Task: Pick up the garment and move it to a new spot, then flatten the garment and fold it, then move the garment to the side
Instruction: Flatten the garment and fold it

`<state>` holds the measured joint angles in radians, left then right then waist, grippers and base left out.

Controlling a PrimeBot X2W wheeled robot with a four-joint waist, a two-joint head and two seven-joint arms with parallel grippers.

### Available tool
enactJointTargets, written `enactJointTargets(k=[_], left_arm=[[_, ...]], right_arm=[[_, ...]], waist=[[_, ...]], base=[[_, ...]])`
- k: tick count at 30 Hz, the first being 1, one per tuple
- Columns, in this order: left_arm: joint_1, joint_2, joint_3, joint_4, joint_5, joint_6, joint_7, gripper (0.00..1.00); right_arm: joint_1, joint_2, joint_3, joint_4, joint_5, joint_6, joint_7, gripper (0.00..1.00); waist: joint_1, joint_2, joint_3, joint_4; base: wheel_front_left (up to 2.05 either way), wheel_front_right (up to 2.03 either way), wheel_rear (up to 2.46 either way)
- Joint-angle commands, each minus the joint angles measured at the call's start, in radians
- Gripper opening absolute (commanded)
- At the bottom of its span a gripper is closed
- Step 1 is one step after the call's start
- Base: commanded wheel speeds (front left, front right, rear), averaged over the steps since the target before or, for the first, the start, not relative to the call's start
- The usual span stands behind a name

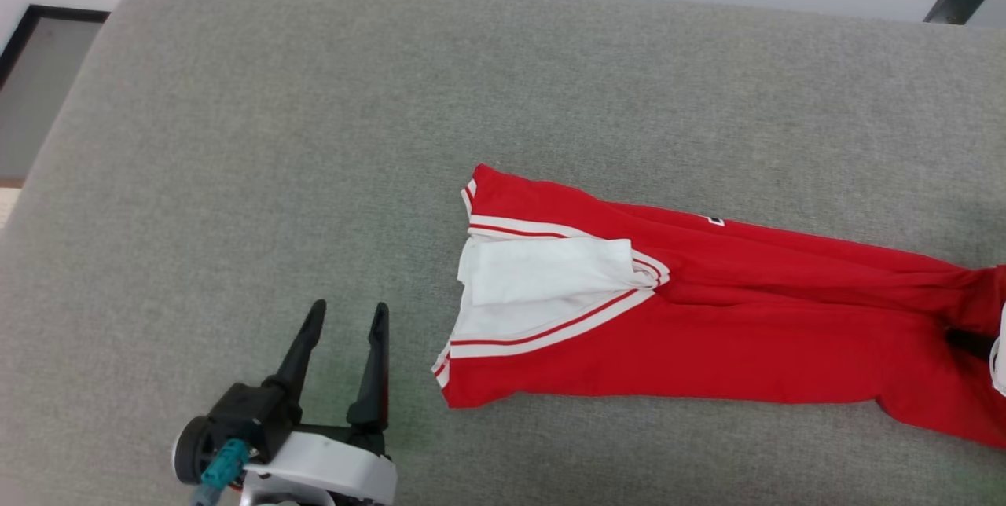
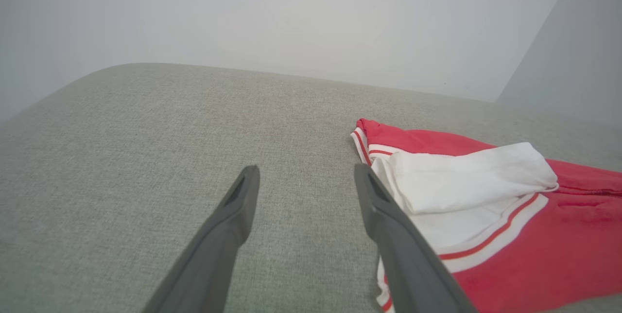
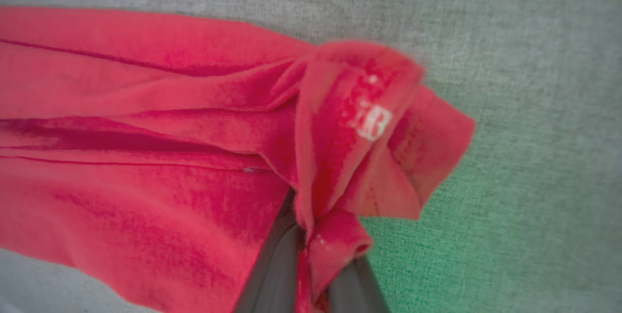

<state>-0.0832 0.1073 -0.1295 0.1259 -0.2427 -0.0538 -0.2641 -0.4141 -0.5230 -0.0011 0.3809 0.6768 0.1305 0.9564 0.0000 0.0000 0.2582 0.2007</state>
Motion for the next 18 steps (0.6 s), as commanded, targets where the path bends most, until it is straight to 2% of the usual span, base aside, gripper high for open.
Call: enactJointTargets(k=[1, 8, 12, 18], left_arm=[[-0.008, -0.006, 0.016, 0.006, 0.010, -0.010, 0.001, 1.00], [-0.010, -0.025, 0.072, 0.010, 0.018, -0.035, 0.001, 1.00], [-0.009, -0.030, 0.096, 0.012, 0.024, -0.045, 0.001, 1.00], [-0.001, -0.037, 0.126, 0.008, 0.029, -0.057, 0.001, 1.00]], right_arm=[[0.029, 0.023, 0.008, 0.009, -0.001, 0.000, -0.008, 0.00], [-0.007, 0.009, -0.027, -0.014, 0.007, 0.000, -0.066, 0.00], [0.003, -0.041, -0.054, -0.007, -0.024, 0.000, -0.110, 0.00], [0.038, -0.131, -0.163, 0.031, -0.045, 0.000, -0.174, 0.00]], waist=[[0.0000, 0.0000, 0.000, -0.008], [0.0000, 0.0000, 0.005, -0.047], [0.0000, 0.0000, 0.014, -0.072], [0.0000, 0.0000, 0.025, -0.101]], base=[[0.00, 0.00, 0.00], [0.00, 0.00, 0.00], [0.00, 0.00, 0.00], [0.00, 0.00, 0.00]])
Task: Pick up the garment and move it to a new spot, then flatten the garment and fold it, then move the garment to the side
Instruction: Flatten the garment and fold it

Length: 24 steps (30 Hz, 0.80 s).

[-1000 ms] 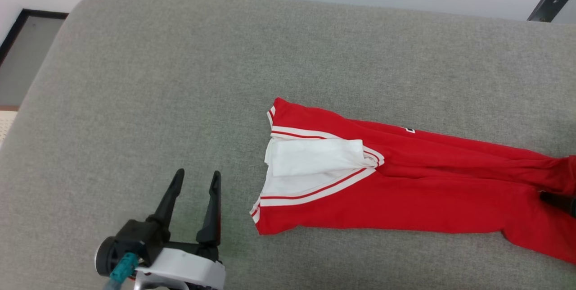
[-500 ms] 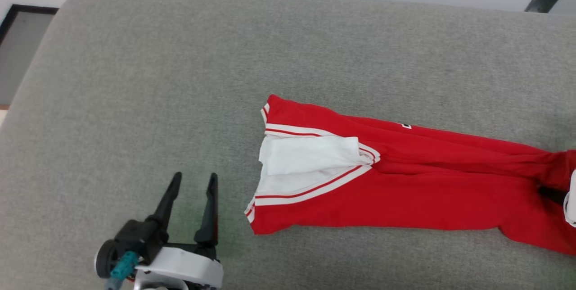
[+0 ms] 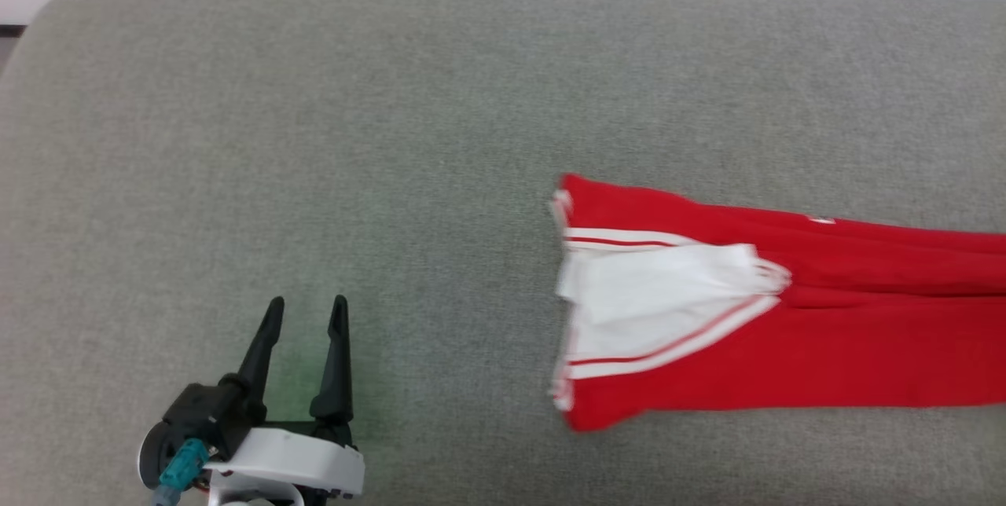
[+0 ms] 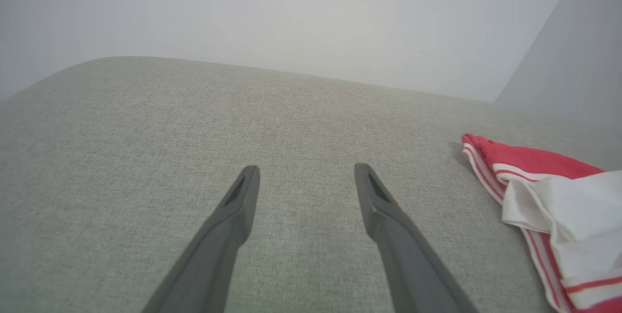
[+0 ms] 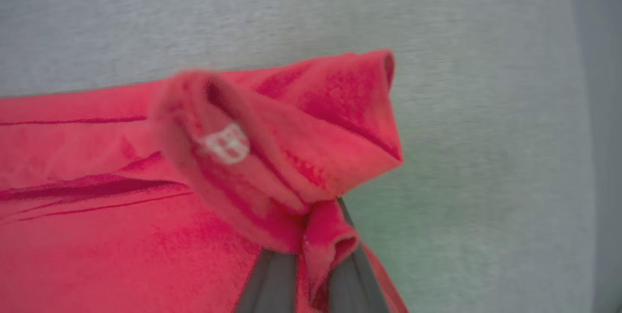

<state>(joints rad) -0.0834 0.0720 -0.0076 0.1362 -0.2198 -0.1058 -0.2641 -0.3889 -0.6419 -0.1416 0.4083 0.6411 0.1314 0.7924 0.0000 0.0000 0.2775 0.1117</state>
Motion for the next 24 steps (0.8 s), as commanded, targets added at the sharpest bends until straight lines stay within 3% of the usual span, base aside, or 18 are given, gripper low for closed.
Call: enactJointTargets(k=[1, 9, 19, 24], left_arm=[[0.000, -0.003, 0.008, -0.001, 0.008, -0.007, 0.001, 1.00], [0.009, -0.010, 0.013, 0.023, 0.016, -0.015, 0.001, 1.00], [0.035, -0.020, -0.016, 0.061, -0.008, -0.018, 0.001, 1.00], [0.034, -0.021, -0.037, 0.076, -0.025, -0.020, 0.001, 1.00]], right_arm=[[0.021, -0.020, -0.042, 0.008, -0.014, -0.001, -0.017, 0.00], [0.053, 0.013, -0.038, -0.045, 0.013, -0.001, 0.007, 0.00], [0.037, 0.124, 0.182, -0.376, 0.135, -0.001, 0.110, 0.00], [-0.006, 0.176, 0.303, -0.460, 0.140, -0.001, 0.134, 0.00]], waist=[[0.0000, 0.0000, 0.005, -0.015], [0.0000, 0.0000, -0.026, -0.038], [0.0000, 0.0000, -0.080, -0.019], [0.0000, 0.0000, -0.083, 0.020]], base=[[0.00, 0.00, 0.00], [0.00, 0.00, 0.00], [0.00, 0.00, 0.00], [0.00, 0.00, 0.00]])
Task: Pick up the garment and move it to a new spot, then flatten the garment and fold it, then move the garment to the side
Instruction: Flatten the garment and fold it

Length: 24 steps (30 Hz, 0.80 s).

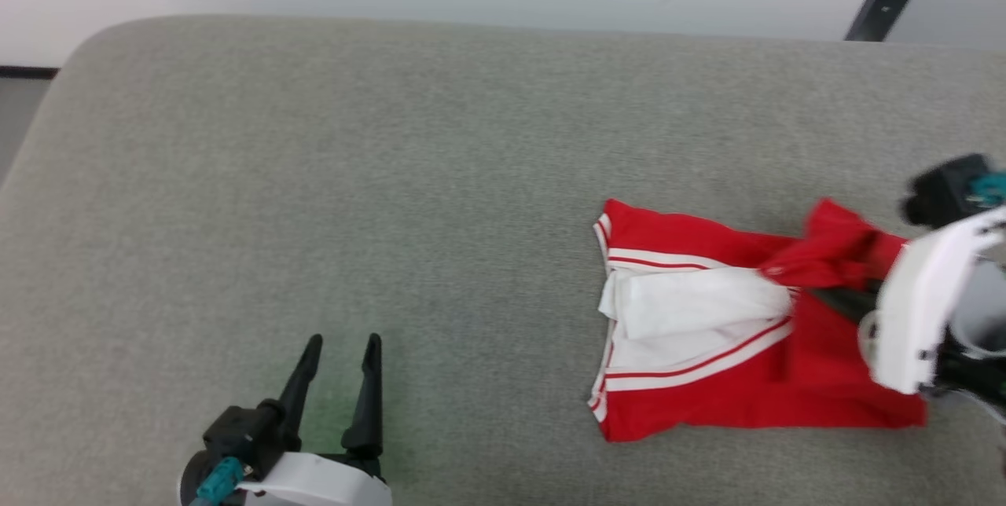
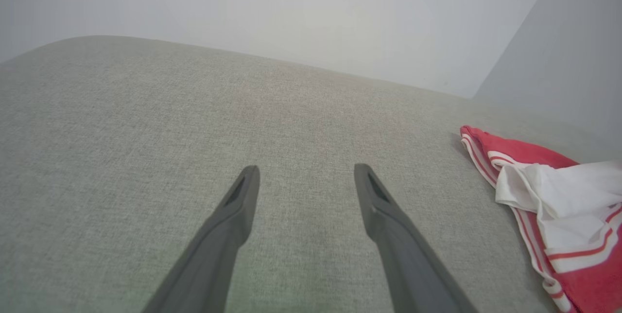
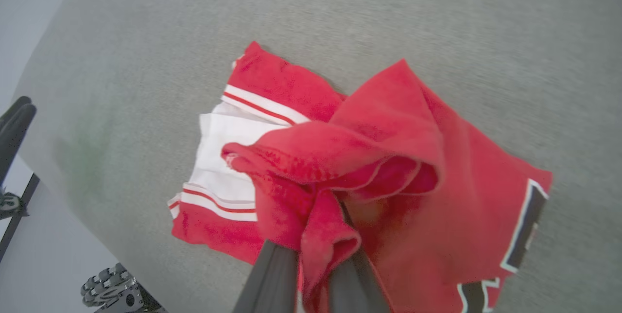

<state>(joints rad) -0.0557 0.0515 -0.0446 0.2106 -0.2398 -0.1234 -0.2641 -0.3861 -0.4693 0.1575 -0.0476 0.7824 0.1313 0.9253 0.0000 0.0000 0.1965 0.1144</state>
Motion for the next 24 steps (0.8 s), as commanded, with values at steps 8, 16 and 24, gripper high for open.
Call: enactJointTargets(k=[8, 16, 24], left_arm=[[-0.010, -0.001, -0.032, 0.013, -0.046, 0.008, 0.001, 1.00], [-0.026, -0.001, -0.044, 0.020, -0.066, 0.018, 0.001, 1.00], [-0.039, -0.001, -0.048, 0.027, -0.078, 0.017, 0.001, 1.00]], right_arm=[[-0.099, 0.058, 0.158, 0.025, -0.024, -0.001, -0.030, 0.00], [-0.154, 0.076, 0.248, 0.126, -0.021, -0.001, -0.090, 0.00], [-0.168, 0.081, 0.298, 0.130, 0.035, -0.001, -0.139, 1.00]], waist=[[0.0000, 0.0000, 0.015, 0.077], [0.0000, 0.0000, 0.031, 0.096], [0.0000, 0.0000, 0.020, 0.076]], base=[[0.00, 0.00, 0.00], [0.00, 0.00, 0.00], [0.00, 0.00, 0.00]])
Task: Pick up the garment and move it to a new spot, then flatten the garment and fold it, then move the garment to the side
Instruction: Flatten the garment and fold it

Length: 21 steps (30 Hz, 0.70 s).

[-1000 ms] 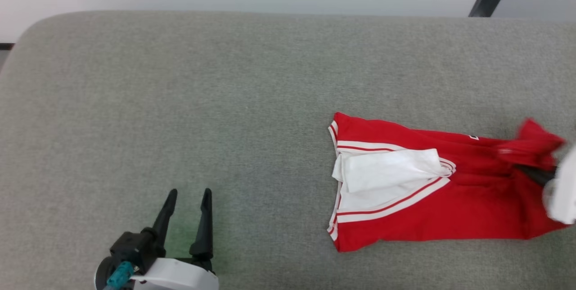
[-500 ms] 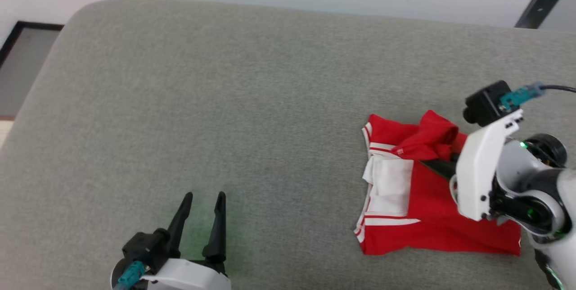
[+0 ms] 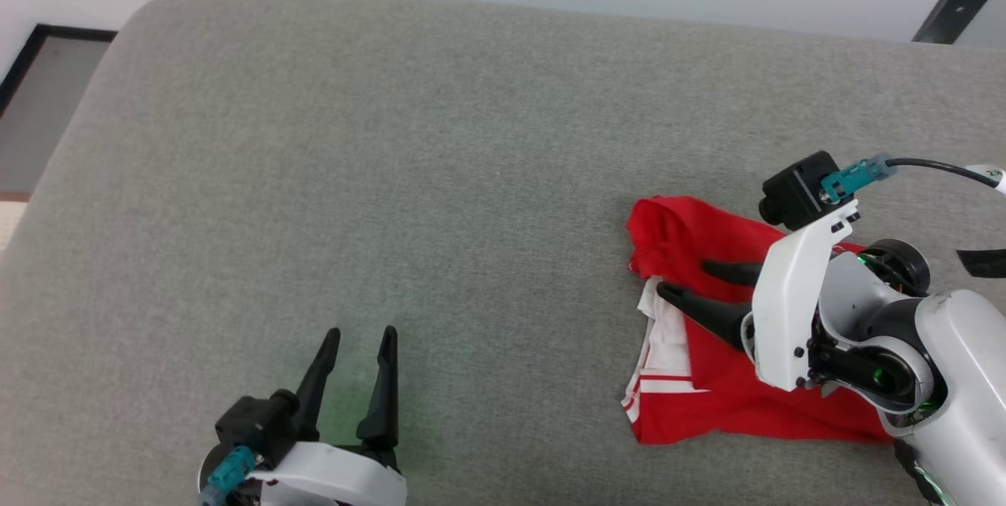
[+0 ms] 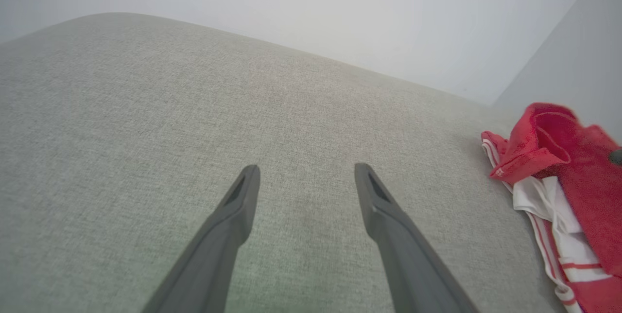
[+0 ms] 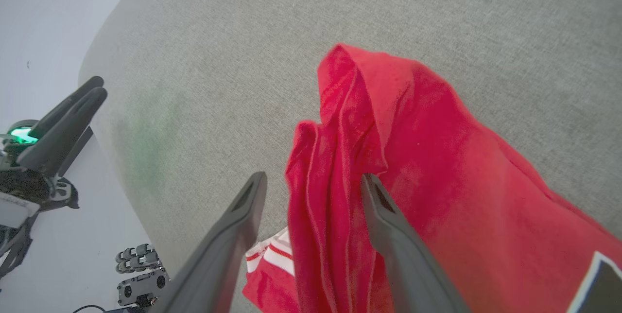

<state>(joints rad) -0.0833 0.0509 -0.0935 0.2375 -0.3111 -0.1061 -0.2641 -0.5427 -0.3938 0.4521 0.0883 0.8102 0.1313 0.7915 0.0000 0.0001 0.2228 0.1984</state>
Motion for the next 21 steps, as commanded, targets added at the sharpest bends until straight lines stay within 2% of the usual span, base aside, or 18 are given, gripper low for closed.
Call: enactJointTargets(k=[1, 10, 15, 18, 21], left_arm=[[-0.013, -0.001, 0.002, 0.001, -0.005, -0.001, 0.001, 1.00], [-0.022, -0.001, 0.019, 0.017, 0.006, -0.014, 0.001, 1.00], [-0.048, -0.001, 0.020, 0.032, 0.020, -0.020, 0.001, 1.00], [-0.067, 0.004, 0.020, 0.042, 0.027, -0.023, 0.001, 1.00], [-0.080, 0.015, 0.021, 0.051, 0.033, -0.025, 0.001, 1.00]], right_arm=[[-0.012, 0.003, 0.006, -0.011, 0.015, -0.001, -0.010, 1.00], [0.011, -0.058, -0.005, -0.057, 0.027, -0.001, -0.133, 1.00], [0.063, -0.138, -0.036, -0.037, -0.009, -0.001, -0.259, 1.00], [0.099, -0.158, -0.086, 0.000, -0.044, -0.001, -0.348, 1.00], [0.137, -0.144, -0.132, 0.039, -0.074, -0.001, -0.444, 1.00]], waist=[[0.0000, -0.0001, -0.010, -0.014], [0.0000, -0.0001, -0.058, -0.093], [0.0000, -0.0001, -0.078, -0.142], [0.0000, -0.0001, -0.086, -0.172], [0.0000, -0.0001, -0.097, -0.204]], base=[[0.00, 0.00, 0.00], [0.00, 0.00, 0.00], [0.00, 0.00, 0.00], [0.00, 0.00, 0.00], [0.00, 0.00, 0.00]])
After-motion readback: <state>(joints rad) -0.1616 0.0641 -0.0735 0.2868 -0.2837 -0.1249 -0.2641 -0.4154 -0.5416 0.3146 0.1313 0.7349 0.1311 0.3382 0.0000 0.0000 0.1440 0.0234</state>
